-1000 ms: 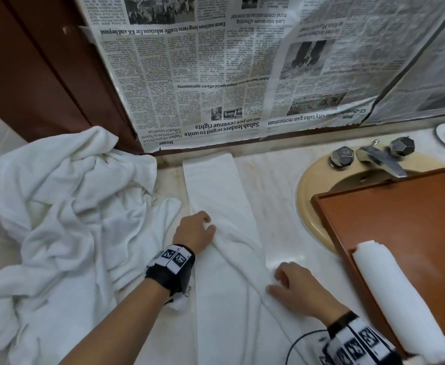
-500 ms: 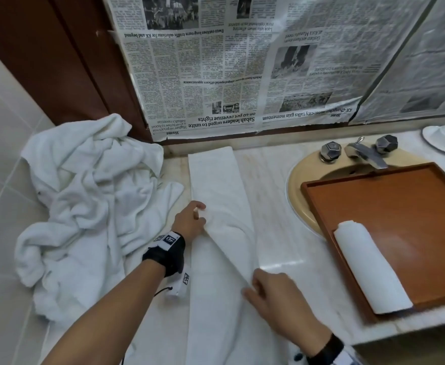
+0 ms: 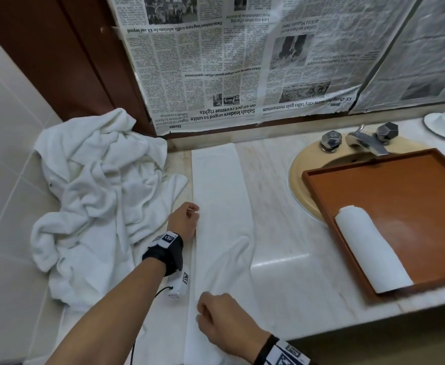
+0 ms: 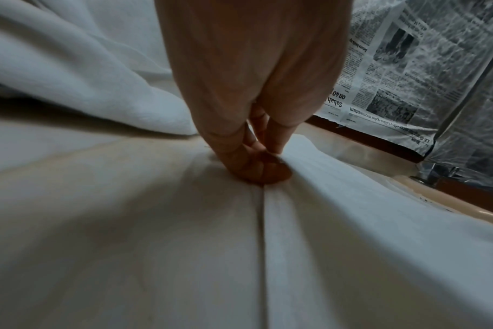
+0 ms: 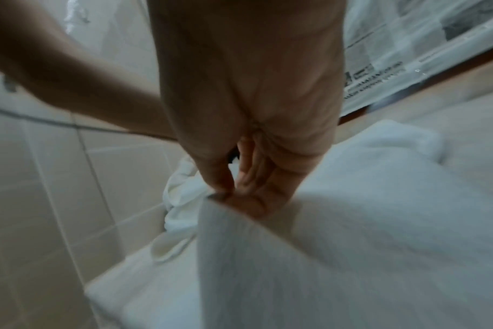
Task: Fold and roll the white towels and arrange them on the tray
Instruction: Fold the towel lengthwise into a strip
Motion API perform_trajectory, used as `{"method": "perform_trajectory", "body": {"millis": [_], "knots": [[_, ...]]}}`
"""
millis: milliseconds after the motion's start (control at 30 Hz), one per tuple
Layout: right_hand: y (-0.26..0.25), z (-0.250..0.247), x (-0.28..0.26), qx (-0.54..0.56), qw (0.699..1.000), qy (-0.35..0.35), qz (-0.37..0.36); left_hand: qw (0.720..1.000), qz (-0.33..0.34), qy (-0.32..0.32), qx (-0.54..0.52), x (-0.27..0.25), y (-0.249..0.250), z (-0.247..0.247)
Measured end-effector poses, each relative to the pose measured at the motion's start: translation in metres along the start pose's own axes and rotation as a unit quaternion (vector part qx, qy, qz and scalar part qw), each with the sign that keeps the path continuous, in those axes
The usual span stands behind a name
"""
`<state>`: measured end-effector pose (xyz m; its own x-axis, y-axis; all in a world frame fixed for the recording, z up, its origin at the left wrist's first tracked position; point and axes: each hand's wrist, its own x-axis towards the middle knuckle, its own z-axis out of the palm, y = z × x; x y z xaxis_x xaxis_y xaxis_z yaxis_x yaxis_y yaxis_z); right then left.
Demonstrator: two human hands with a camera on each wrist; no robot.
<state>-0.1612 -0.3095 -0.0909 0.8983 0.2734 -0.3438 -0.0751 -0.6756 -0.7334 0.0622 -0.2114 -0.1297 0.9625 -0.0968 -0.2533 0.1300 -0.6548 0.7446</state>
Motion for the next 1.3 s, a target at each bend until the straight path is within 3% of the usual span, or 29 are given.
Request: {"method": "perform_trajectory", "body": {"millis": [100, 267, 333, 433, 500, 567, 733, 900, 1100, 1233, 1300], "knots": [[-0.008, 0.009, 0.003, 0.049, 0.997, 0.049, -0.018, 0.999, 0.027, 0.003, 0.026, 0.001, -0.002, 0.001], [-0.002, 0.031, 0.014, 0.012, 0.998, -0.028, 0.059, 0.994, 0.06, -0.01, 0.094, 0.006, -0.002, -0.002], [-0.001, 0.025, 0.014, 0.045, 0.998, -0.013, 0.044, 0.988, 0.08, -0.013, 0.129, 0.006, -0.004, -0.007], [0.012, -0.002, 0.021, 0.081, 0.988, 0.127, 0.019, 0.986, 0.105, -0.001, 0.131, -0.004, -0.009, -0.012], [0.034, -0.027, 0.037, 0.017, 0.973, 0.23, 0.015, 0.982, 0.128, -0.021, 0.137, -0.015, -0.015, -0.011], [0.056, -0.05, 0.056, -0.065, 0.957, 0.282, 0.019, 0.972, 0.143, -0.058, 0.175, -0.026, -0.022, -0.007], [0.087, -0.088, 0.082, -0.203, 0.956, 0.179, 0.115, 0.955, 0.125, -0.051, 0.265, -0.033, -0.023, -0.005], [0.114, -0.117, 0.094, -0.266, 0.939, 0.17, 0.133, 0.943, 0.114, -0.064, 0.306, -0.019, -0.001, 0.004], [0.119, -0.154, 0.11, -0.195, 0.955, 0.168, 0.149, 0.95, 0.079, -0.085, 0.289, -0.003, 0.027, 0.02], [0.109, -0.137, 0.07, -0.112, 0.959, 0.246, 0.079, 0.963, 0.079, -0.107, 0.235, -0.015, 0.026, 0.015], [0.101, -0.119, 0.036, -0.063, 0.965, 0.25, 0.035, 0.965, 0.098, -0.121, 0.214, -0.032, 0.019, 0.012]]}}
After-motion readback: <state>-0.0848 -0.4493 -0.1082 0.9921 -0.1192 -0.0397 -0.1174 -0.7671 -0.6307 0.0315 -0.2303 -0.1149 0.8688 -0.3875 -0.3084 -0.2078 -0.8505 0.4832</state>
